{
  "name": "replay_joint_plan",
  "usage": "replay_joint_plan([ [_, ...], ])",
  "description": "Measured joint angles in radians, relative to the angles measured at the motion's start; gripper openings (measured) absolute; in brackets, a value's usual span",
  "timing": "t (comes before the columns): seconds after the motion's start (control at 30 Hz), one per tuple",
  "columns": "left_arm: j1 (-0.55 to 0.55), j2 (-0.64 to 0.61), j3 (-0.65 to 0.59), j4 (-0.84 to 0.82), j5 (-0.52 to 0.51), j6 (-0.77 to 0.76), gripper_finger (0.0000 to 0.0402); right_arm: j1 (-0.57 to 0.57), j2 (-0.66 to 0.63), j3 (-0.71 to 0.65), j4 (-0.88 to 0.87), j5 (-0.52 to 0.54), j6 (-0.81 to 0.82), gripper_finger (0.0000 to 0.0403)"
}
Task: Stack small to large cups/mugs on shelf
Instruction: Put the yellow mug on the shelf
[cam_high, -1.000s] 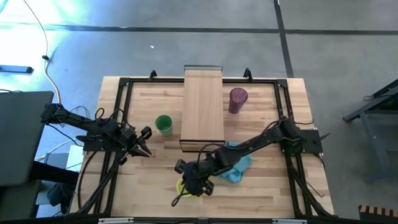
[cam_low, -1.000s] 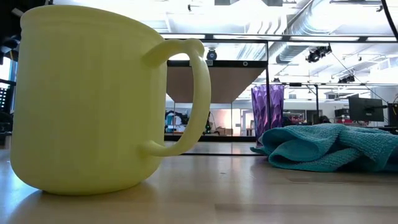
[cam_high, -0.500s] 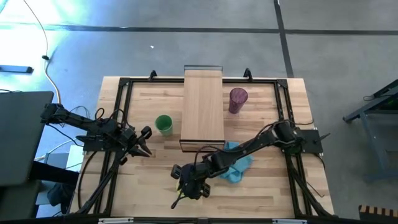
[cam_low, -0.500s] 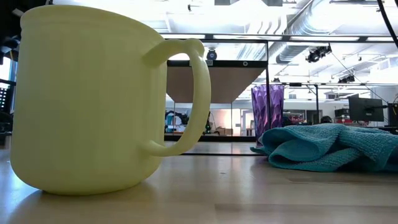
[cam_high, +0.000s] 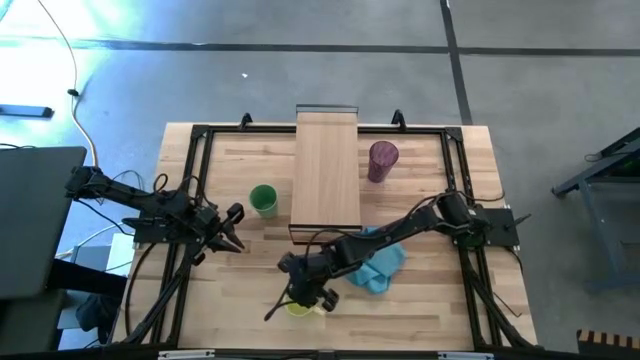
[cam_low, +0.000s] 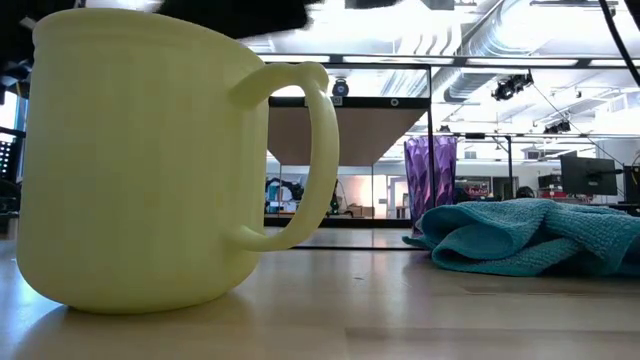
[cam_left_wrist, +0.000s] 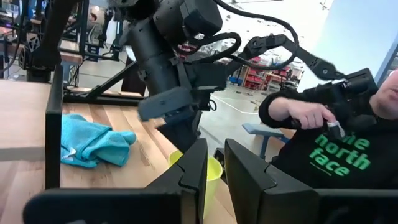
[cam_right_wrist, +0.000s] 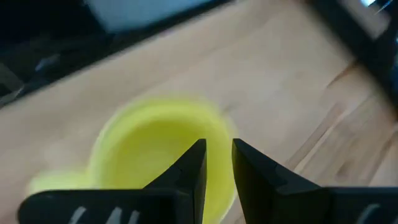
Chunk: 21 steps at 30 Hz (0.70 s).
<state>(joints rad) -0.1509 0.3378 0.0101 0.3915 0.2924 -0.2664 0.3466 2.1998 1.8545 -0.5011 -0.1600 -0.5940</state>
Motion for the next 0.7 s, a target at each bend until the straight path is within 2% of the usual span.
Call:
replay_joint_plan([
  [0.2, 0.0, 0.0, 0.0, -0.017, 0.0, 0.0, 0.0046, 0.011, -0.002, 0.074, -0.235, -0.003, 0.102, 0.0067],
  [0.7, 0.0, 0.0, 0.0, -0.022, -0.024, -0.018, 0.0046, 0.066, -0.002, 0.113, -0.302, -0.011, 0.1, 0.0067],
])
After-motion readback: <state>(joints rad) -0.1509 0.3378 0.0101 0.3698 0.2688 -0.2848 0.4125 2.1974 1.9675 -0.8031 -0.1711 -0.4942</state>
